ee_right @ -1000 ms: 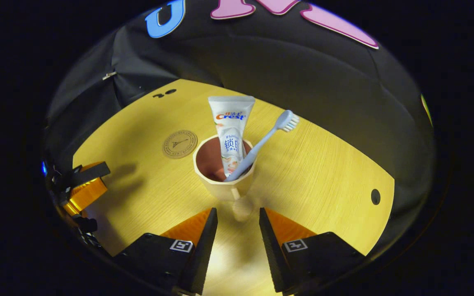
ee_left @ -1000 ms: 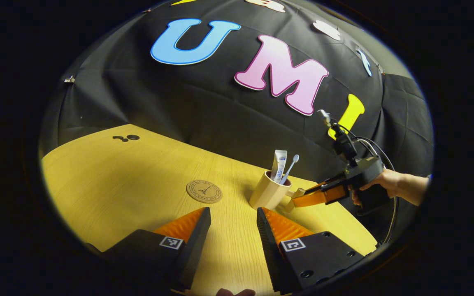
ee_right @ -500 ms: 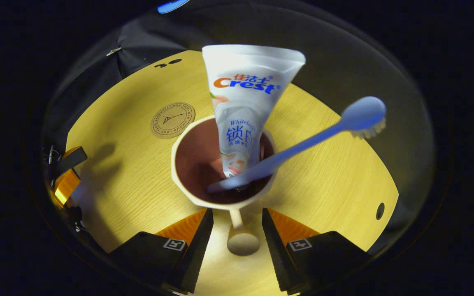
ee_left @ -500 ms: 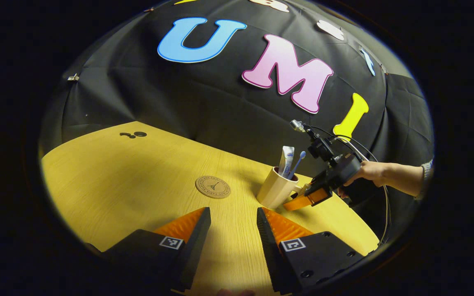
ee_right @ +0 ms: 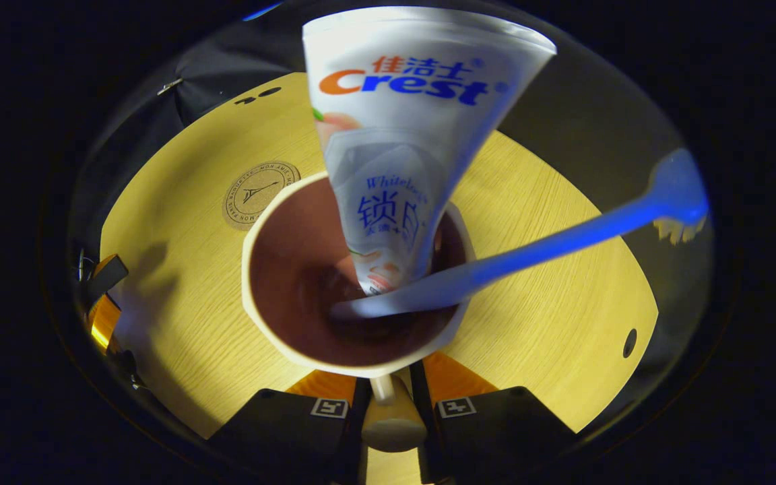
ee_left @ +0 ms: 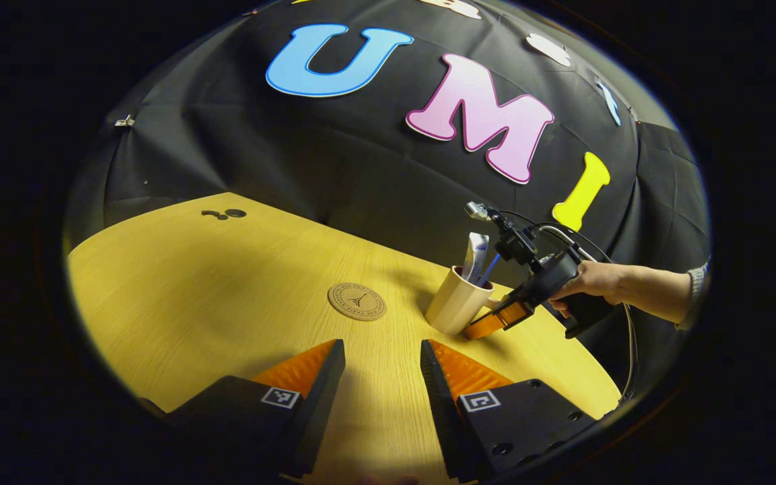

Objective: Put the toothbrush and toothpaste on the desktop into the cup, then pick up the cup and place it on the coaster on the desktop.

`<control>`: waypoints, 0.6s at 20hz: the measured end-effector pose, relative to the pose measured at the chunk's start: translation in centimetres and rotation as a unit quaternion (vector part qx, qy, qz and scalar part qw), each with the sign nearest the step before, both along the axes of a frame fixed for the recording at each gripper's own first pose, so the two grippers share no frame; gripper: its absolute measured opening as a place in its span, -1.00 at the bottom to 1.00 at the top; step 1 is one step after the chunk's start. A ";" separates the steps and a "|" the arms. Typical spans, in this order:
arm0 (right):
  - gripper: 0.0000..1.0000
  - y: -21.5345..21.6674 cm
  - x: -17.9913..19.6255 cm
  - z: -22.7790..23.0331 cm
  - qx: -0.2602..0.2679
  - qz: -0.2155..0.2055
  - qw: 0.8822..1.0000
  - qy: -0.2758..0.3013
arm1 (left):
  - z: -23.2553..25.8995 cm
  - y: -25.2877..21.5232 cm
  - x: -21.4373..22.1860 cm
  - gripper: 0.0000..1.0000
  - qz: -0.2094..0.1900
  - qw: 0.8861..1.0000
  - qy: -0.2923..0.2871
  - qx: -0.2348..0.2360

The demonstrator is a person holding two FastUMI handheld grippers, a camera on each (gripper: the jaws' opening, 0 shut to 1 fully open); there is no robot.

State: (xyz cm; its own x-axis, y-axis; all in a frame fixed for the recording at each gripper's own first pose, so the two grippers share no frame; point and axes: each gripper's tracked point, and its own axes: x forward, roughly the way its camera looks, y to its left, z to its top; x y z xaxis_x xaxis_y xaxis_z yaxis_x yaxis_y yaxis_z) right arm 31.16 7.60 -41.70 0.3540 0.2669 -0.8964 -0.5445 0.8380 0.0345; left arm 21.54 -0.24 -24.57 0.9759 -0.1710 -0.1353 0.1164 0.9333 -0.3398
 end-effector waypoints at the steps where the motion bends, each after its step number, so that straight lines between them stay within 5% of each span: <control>1: -0.34 -0.1 0.1 0.1 -0.005 0.000 1.000 -0.004 | 0.0 0.1 0.0 0.43 0.000 1.000 0.000 0.000; 12: -0.37 4.6 1.2 3.5 0.041 -0.010 0.999 -0.027 | 0.6 2.5 -0.8 0.43 0.008 1.000 0.000 0.003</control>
